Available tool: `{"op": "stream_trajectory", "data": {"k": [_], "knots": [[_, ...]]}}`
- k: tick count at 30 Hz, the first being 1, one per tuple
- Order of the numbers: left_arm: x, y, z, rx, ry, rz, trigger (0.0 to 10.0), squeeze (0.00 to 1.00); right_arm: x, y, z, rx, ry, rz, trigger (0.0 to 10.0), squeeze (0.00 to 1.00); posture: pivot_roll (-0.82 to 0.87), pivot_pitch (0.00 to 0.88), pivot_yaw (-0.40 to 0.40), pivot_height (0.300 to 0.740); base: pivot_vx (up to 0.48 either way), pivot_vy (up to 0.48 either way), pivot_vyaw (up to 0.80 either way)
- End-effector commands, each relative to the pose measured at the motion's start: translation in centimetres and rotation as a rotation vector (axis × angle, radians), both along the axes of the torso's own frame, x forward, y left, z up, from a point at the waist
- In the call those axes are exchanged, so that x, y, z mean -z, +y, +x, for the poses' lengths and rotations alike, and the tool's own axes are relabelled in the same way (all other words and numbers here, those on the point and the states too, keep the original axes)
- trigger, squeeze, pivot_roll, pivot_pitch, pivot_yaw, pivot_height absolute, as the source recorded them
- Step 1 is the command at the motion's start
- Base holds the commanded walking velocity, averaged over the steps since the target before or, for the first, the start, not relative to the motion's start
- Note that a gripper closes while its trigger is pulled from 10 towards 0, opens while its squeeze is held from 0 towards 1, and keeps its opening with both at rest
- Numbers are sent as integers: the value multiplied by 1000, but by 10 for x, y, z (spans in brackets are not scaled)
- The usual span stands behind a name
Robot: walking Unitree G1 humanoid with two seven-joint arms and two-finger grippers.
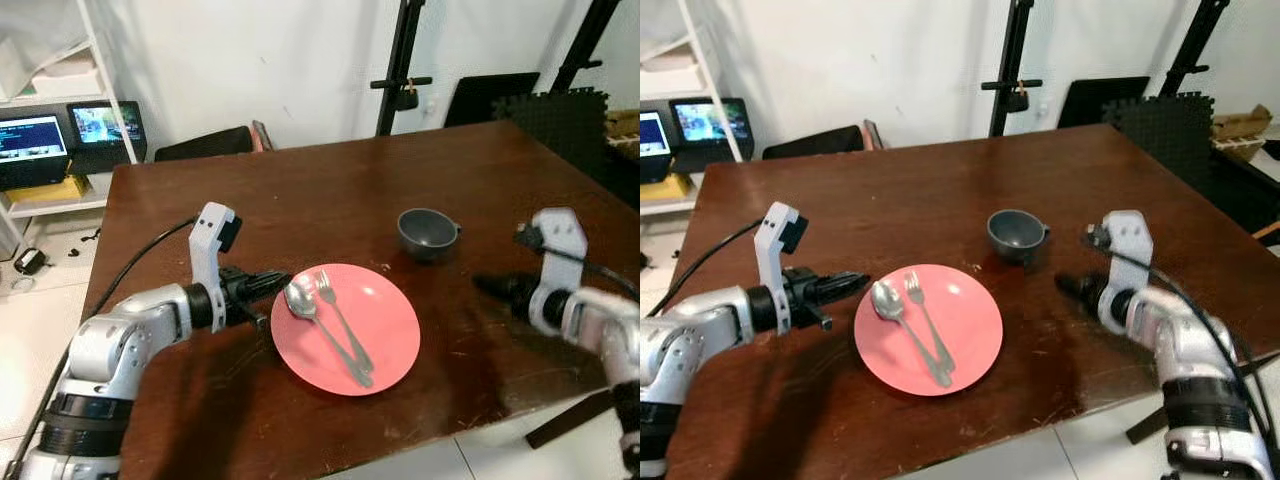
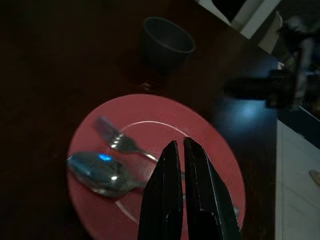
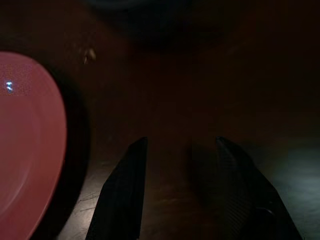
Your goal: Setting the table
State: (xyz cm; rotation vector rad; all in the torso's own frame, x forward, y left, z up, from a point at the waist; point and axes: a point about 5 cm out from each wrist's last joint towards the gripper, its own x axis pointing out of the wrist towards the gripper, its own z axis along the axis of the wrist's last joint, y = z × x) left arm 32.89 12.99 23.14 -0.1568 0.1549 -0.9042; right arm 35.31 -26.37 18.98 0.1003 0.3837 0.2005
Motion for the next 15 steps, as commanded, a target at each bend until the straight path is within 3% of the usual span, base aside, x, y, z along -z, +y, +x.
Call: {"op": "stream_trajectory", "data": {"k": [1,5,9,12,14,15], "knots": [[3,1,1,-15,8,10,10000,0,3,-7,0,58,-3,18,10000,0,-57,150,80,740,0,0,0],[1,1,2,-23,3,9,10000,0,6,-6,-4,38,-22,20,10000,0,-54,152,85,740,0,0,0],[1,3,4,-46,4,13,10000,0,-26,30,-11,-228,-236,14,10000,0,-58,158,86,740,0,0,0],[1,4,7,-83,2,16,10000,0,-43,50,-5,-281,-328,-106,10000,0,-51,162,83,740,0,0,0],[0,7,8,-105,2,15,10000,0,-50,70,-3,-348,-354,-99,10000,0,-46,169,81,740,0,0,0],[0,7,8,-105,2,15,10000,0,-50,70,-3,-348,-354,-99,10000,0,-46,169,81,740,0,0,0]]}}
